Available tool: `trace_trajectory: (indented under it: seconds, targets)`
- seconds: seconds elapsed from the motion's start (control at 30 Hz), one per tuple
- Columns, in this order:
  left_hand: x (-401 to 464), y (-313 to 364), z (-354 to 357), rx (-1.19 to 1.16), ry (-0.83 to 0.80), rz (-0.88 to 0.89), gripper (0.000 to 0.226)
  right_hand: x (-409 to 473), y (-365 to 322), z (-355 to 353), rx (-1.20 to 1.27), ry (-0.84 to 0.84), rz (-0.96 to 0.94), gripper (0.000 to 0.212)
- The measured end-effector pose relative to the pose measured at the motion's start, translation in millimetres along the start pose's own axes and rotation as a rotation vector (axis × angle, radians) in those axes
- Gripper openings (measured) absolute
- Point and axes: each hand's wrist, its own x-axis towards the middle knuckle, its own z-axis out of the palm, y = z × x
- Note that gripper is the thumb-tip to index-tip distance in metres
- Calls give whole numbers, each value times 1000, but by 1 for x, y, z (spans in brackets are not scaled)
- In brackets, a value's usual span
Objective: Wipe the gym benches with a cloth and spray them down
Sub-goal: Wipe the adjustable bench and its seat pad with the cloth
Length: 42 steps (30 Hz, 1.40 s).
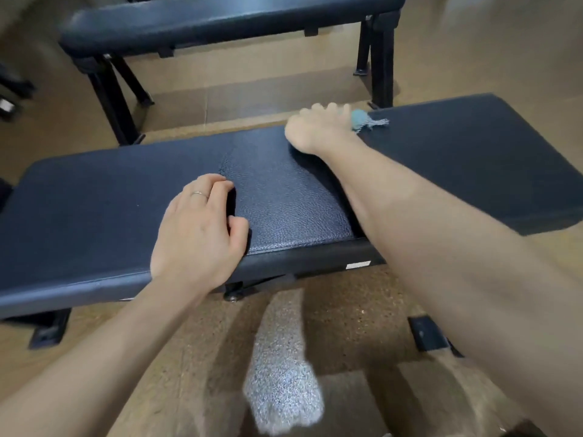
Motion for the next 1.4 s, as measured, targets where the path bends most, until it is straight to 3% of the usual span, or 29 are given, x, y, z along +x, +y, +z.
trace_trajectory:
  seconds: [0.13,0.23,0.3,0.4,0.53,0.6,0.77,0.9,1.0,1.1,1.27,1.4]
  targets:
    - [-2,1,-2,8,0,16,44,-43,-65,18,112,34,-264,52]
    - [-1,0,-3,-7,2,30,43,-71,-53,25,134,-17,-413,54]
    - [-1,-2,-2,-15,10,38,43,-76,-23,24,146,-21,-373,55]
    - [0,-5,1,-19,5,35,41,-83,21,25,148,18,-161,56]
    - [0,-17,3,-52,-48,133,51,-120,-1,41,90,55,-24,56]
    - [-2,-40,-9,-95,-61,174,54,-150,-44,49,83,72,-59,56]
    - [-21,-141,-41,58,-9,138,50,-211,-140,61,83,149,-235,64]
    - [-33,-169,-41,-2,-39,120,51,-211,-135,61,57,121,-252,69]
    - [-36,-172,-38,-43,-59,127,51,-201,-97,55,35,144,-64,75]
    - [-36,-172,-34,-29,-64,106,44,-209,-93,54,104,100,153,62]
    - [-36,-172,-36,13,-69,141,55,-230,-203,64,104,146,-72,70]
    - [-36,-177,-37,8,-97,161,57,-231,-183,55,104,113,-175,65]
